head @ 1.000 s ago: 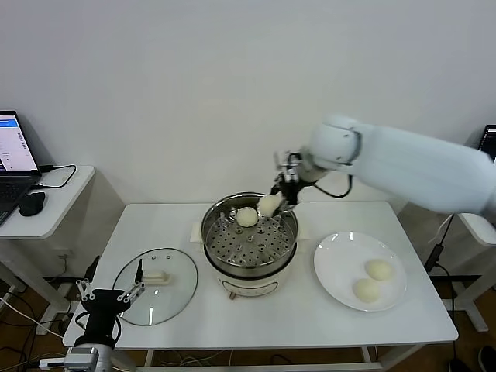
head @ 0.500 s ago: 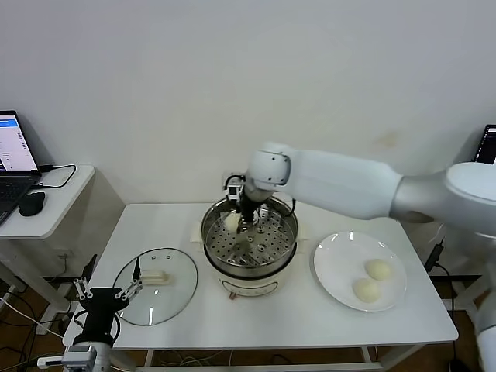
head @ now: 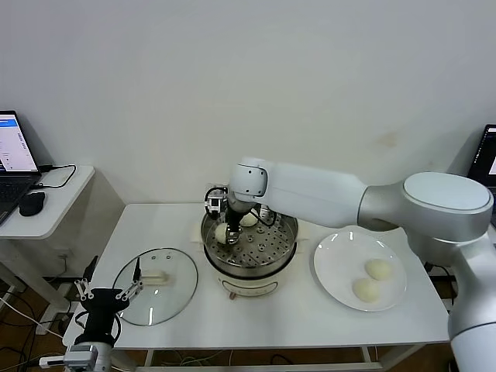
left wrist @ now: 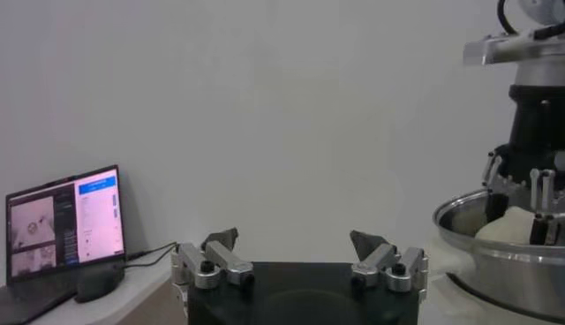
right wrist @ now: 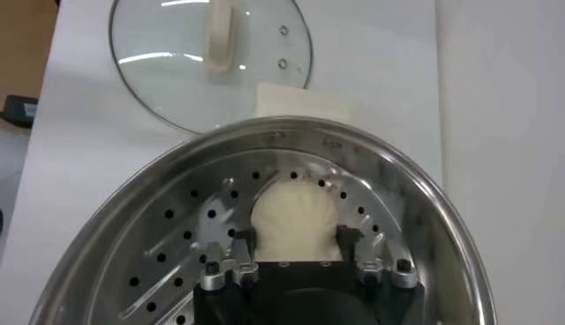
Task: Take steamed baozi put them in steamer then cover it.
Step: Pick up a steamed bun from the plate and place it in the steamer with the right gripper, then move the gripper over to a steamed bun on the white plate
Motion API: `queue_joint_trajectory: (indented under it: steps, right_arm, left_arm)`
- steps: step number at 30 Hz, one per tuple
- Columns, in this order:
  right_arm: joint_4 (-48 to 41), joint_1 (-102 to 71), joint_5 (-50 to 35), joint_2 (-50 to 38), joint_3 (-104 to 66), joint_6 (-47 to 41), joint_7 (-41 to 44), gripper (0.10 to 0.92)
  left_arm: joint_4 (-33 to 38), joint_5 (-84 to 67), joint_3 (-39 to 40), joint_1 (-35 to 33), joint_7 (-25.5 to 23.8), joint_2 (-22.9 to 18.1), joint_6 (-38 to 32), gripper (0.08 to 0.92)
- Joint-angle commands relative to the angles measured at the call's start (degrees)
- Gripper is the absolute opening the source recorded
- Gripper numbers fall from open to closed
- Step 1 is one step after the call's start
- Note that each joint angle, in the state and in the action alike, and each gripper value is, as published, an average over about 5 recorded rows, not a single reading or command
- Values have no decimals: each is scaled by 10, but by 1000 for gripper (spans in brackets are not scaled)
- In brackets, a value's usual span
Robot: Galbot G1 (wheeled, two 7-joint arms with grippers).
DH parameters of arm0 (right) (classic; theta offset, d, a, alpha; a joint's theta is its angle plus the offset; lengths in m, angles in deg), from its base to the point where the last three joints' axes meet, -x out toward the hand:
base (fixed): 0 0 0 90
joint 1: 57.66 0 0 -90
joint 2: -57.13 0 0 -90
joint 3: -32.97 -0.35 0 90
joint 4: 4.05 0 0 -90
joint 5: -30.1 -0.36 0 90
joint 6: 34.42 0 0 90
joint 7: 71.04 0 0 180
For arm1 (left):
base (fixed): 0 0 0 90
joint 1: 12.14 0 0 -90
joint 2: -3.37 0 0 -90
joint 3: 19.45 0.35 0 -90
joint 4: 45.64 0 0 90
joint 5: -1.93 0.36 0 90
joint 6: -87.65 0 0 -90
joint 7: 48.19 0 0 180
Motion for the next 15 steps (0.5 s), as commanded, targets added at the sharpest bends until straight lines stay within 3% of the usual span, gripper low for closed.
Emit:
queue_joint_trajectory:
  steps: [1,15]
  right_arm:
    - [69,65,0,-70,0,11,59,785]
    - [240,155,108,-394,20,148,203,823]
  left_arm:
    - [2,1,1,-2,0,2,0,823]
    - [9,5,10,-2,-1,10,2,823]
